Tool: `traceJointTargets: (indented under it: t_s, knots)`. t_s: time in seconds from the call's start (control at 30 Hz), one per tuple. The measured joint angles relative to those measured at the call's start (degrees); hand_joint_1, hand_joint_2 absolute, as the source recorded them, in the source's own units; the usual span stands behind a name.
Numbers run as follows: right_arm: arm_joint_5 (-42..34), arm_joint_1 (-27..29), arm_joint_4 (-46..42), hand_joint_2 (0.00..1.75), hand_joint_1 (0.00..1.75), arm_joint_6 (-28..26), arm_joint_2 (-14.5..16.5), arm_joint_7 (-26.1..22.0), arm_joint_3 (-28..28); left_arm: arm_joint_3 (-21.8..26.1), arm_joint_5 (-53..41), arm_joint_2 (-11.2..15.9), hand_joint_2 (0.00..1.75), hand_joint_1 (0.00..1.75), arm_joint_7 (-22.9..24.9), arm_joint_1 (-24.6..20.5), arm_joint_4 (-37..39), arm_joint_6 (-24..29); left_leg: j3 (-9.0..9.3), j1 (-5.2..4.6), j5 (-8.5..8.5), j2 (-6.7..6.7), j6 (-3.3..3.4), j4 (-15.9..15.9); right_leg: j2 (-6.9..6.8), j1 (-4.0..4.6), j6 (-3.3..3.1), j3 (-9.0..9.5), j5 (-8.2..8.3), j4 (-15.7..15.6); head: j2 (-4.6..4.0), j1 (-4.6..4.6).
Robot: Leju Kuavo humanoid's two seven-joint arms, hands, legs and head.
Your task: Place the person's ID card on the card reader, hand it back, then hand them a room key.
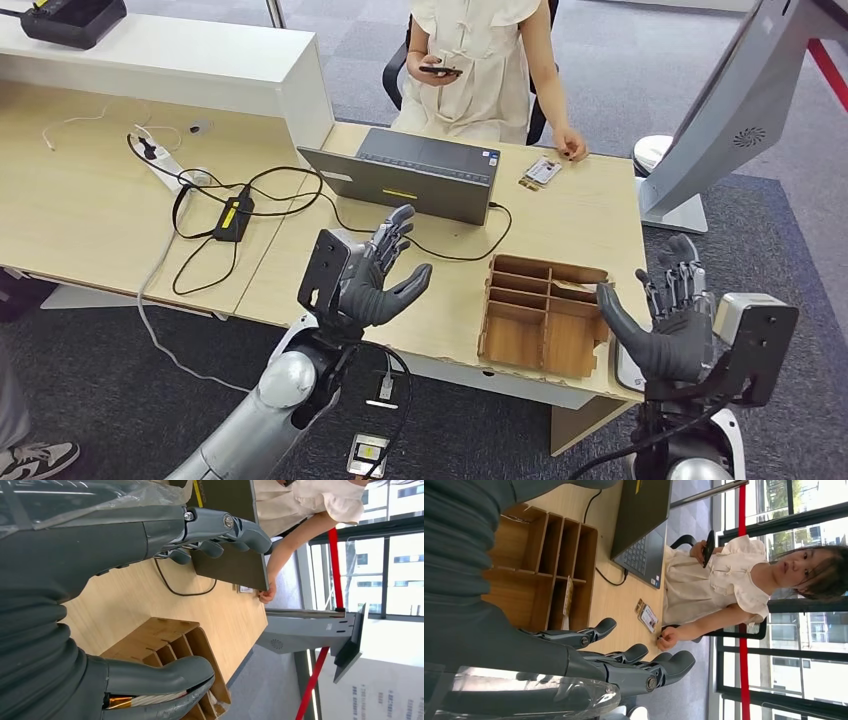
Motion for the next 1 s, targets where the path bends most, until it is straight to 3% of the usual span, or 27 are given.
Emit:
traceJointTargets:
  t_s: [0.83,0.9,1.0]
  knots:
    - [0.1,-0.6,0.3,1.75,0.00,2.6,0.2,-0.2,0.0,-0.6,0.7,-0.8,1.75,0.00,-0.6,-0.5,2.0,1.3,-0.02,0.00,0.00,-0.01,0.00,0.0,-0.01,0.00,0.00,0.01,0.00,0.0,0.00,0.00]
    - [2.1,-0.9,0.6,1.75,0.00,3.4,0.3,0.7,0.0,-0.6,0.5,-0.8,1.75,0.00,-0.5,-0.5,2.0,1.3,-0.02,0.01,0.00,-0.01,0.00,0.0,-0.01,0.00,0.00,0.01,0.00,0.0,0.00,-0.01]
    - [11.2,-1.9,1.4,1.75,0.00,6.7,-0.1,4.4,0.1,-0.6,0.2,-0.8,1.75,0.00,-0.1,-0.5,2.0,1.0,-0.02,0.00,0.00,-0.01,0.00,0.0,-0.01,0.00,0.00,0.01,0.00,0.0,0.00,0.00]
